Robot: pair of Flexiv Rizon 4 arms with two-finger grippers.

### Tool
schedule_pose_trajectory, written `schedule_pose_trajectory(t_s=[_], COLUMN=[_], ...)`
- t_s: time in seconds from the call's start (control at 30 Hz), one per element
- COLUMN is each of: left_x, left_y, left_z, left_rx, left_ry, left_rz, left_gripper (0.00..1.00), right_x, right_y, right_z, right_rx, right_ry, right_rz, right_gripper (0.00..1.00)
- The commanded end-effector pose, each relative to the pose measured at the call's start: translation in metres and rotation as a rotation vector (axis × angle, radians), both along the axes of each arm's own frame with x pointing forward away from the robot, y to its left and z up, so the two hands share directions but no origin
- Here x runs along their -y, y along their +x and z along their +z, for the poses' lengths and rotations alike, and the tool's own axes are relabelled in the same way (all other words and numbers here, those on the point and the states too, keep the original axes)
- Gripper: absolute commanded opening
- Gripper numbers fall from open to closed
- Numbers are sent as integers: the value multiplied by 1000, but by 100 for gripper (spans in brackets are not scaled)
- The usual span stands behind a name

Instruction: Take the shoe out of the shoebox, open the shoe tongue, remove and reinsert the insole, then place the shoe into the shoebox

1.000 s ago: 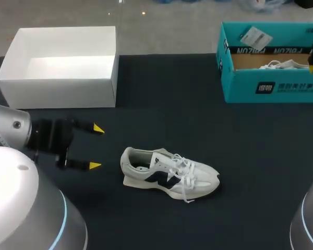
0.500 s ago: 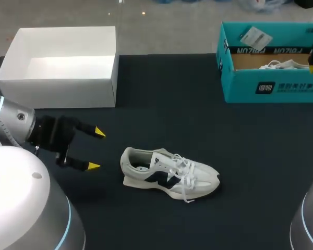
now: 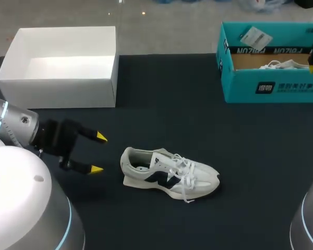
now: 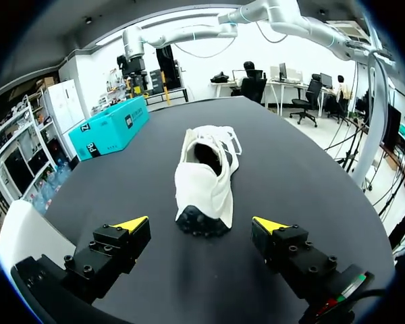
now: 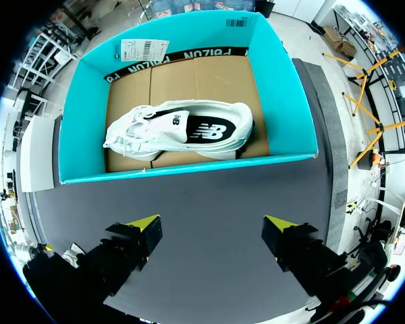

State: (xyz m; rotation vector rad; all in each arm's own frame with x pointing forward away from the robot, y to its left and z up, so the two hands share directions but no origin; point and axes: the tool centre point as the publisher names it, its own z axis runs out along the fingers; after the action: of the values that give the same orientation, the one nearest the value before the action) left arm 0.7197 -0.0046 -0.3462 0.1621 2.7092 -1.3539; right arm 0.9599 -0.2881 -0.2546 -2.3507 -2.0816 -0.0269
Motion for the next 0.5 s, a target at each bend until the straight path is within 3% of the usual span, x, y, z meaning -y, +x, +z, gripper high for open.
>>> schedule_pose_trajectory(t_s=[0.03,0.23,0.5], left_x=[8,15,26], left_y=[5,11,19], left_z=[-8,-22,-36], left_rx=[7,-53,-116], left_ry=[7,-12,-65], left_rz=[-21,-28,-213], left_gripper=[100,100,100], right_x=[0,0,0], right_y=[-1,-1,-1], right_z=[0,0,0], right_rx=[2,2,2], right_ry=[0,0,0], right_rz=[-1,-1,-1], right_gripper=[100,100,100])
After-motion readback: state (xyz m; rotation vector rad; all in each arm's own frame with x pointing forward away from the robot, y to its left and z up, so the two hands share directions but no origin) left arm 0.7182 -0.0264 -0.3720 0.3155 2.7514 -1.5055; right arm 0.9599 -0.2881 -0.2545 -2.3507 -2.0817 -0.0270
